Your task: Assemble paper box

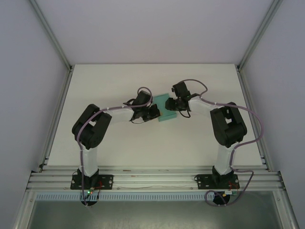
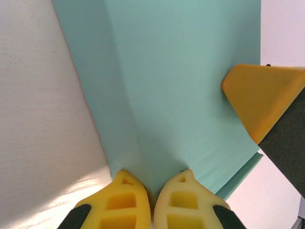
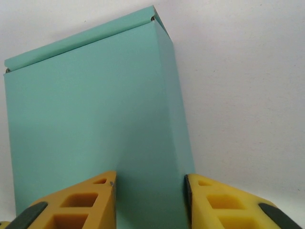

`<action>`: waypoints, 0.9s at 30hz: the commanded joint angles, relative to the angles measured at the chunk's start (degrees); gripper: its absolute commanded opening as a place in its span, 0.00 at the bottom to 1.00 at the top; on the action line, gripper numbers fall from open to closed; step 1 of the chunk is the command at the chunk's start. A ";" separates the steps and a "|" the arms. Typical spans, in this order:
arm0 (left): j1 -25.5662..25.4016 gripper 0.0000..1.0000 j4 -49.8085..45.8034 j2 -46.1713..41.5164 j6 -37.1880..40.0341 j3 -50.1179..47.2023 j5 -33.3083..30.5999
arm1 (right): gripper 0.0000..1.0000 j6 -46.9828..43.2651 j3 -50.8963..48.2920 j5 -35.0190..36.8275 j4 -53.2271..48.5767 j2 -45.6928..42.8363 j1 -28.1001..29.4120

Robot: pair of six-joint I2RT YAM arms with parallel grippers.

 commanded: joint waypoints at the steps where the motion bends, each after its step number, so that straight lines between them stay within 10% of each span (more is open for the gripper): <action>1: -1.52 0.00 -2.77 4.96 1.32 -2.12 -3.20 | 0.34 -0.41 -4.04 2.21 -11.36 6.21 1.08; 9: -1.52 0.22 -6.77 0.63 4.02 -1.08 -5.80 | 0.34 -0.90 -2.87 4.66 -13.10 5.55 1.07; 19: 1.62 0.87 -13.12 -6.82 10.18 2.45 -10.73 | 0.34 -2.22 -0.52 6.01 -14.91 4.22 1.04; 27: 6.24 0.99 -9.29 -3.59 11.68 6.21 -3.38 | 0.34 -2.92 0.26 6.07 -15.62 3.96 1.04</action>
